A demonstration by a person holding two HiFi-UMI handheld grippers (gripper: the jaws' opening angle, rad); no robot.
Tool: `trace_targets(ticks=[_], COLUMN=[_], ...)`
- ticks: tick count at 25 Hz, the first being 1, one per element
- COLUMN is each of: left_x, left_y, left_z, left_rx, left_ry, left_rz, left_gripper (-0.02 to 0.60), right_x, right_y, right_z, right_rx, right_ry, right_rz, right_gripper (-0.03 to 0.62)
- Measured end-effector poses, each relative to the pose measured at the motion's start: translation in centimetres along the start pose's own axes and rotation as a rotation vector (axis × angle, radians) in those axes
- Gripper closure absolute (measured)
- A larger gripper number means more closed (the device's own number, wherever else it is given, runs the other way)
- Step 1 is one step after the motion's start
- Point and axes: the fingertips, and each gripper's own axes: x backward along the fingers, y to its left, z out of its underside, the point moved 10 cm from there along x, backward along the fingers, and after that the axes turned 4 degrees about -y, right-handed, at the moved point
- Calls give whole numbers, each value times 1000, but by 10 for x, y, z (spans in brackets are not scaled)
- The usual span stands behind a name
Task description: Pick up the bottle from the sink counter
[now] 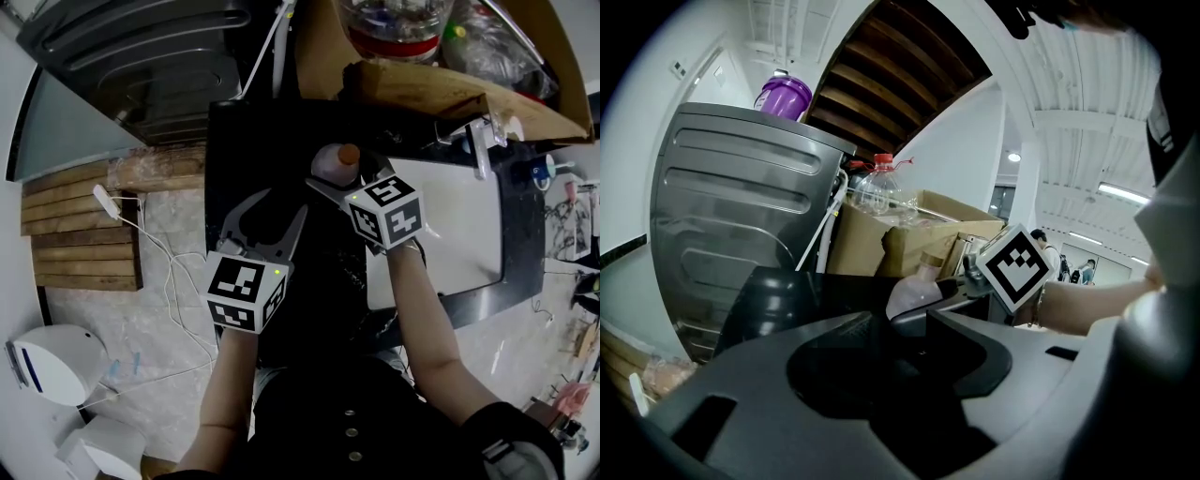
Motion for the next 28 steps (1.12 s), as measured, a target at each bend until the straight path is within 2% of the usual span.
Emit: trace_targets(ticks=[10, 22, 28], left_x=[0, 6, 9], left_y=[-1, -3, -11], left_z=[-3, -6, -5], left_rx=[-15, -23, -30], left_ry=[0, 1, 9], left_rz=[26, -41, -51], left_gripper=[402, 402, 402], right_x=[1, 6, 12], right_y=[0, 2, 5], right_z=[0, 2, 4], right_rx=[1, -9, 5], right_ry=[-1, -25, -56], right_rz=[3, -25, -34], right_gripper=[197, 197, 197])
